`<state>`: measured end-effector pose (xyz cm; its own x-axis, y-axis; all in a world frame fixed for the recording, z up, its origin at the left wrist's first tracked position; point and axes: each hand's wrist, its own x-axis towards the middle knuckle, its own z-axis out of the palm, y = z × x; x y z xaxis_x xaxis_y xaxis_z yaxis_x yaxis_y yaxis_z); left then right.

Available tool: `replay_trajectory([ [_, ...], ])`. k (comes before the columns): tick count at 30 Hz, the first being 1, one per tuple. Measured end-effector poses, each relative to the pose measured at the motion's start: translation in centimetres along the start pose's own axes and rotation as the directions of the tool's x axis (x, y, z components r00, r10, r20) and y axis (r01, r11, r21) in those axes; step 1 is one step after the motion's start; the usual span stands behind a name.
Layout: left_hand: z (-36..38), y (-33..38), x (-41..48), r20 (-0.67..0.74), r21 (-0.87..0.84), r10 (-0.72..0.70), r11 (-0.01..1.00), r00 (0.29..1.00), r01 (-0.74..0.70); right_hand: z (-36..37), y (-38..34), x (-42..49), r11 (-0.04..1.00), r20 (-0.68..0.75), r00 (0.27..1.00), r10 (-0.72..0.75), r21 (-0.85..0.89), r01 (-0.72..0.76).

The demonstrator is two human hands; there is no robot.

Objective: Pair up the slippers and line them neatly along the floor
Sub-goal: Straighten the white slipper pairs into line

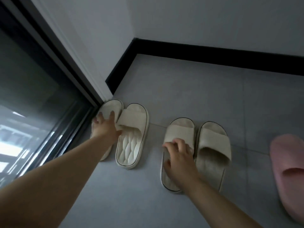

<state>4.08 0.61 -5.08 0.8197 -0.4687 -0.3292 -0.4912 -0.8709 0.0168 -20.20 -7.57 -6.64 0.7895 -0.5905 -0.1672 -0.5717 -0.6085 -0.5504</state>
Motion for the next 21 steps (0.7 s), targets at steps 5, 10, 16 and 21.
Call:
replay_trajectory([
  [5, 0.8, -2.5, 1.4, 0.113, -0.178, 0.012, 0.984, 0.993, 0.009, 2.1, -3.2, 2.6, 0.988, 0.276, 0.959, -0.066, 0.153, 0.024],
  [10, 1.5, -1.2, 2.7, 0.04, -0.054, 0.097, 0.994, 0.994, -0.095, 3.5, -3.3, 3.5, 0.987, 0.393, 0.918, -0.044, 0.16, -0.022],
  [16, 1.2, -1.6, 2.9, -0.001, 0.046, 0.16, 0.986, 0.987, -0.16, 5.0, -4.1, 4.2, 0.996, 0.392, 0.92, -0.026, 0.085, -0.008],
  [21, 1.0, -2.3, 2.3, 0.015, 0.063, 0.203, 0.977, 0.979, -0.203, 5.8, -4.9, 4.3, 0.988, 0.384, 0.923, -0.009, 0.148, -0.052],
])
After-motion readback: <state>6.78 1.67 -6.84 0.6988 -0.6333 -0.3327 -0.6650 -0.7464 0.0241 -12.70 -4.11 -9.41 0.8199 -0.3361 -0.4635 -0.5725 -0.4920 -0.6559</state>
